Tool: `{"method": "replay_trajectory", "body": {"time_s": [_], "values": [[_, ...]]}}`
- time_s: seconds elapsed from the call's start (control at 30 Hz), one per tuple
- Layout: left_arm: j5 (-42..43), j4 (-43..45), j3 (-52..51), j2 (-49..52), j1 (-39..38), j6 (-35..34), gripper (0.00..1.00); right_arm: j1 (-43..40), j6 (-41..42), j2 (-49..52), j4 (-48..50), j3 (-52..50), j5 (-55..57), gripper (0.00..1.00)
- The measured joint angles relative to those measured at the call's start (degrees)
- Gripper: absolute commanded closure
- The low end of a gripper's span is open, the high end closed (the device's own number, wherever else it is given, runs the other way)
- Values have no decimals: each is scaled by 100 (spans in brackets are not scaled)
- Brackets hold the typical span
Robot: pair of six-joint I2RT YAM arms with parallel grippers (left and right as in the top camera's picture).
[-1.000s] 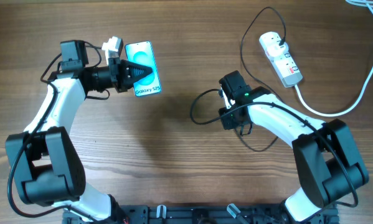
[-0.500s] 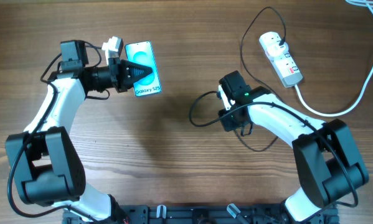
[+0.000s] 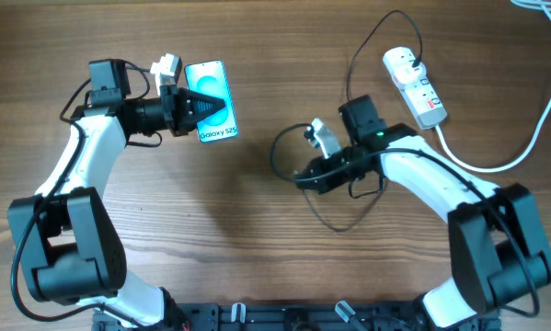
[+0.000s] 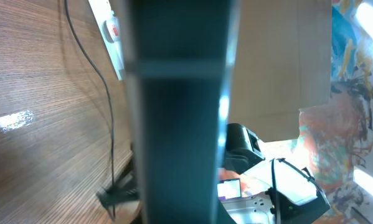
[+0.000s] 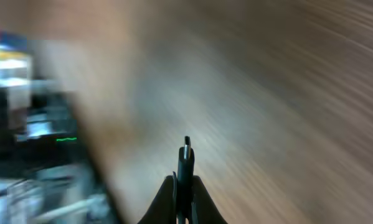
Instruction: Plug charger to phone and switch on socket
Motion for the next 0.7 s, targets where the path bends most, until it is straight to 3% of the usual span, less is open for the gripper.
{"method": "replay_trajectory", "body": {"time_s": [0.13,0.3,0.7], "values": [[7,-2,0,0,0,0,96,44,-107,-35,553,11,-1626,96],[55,-11,0,0,0,-17,96,96,339,-35,1482,15,-2509,96],[249,-26,0,-2,0,-122,96,721,2855,-39,3838,24,-2811,96]]}}
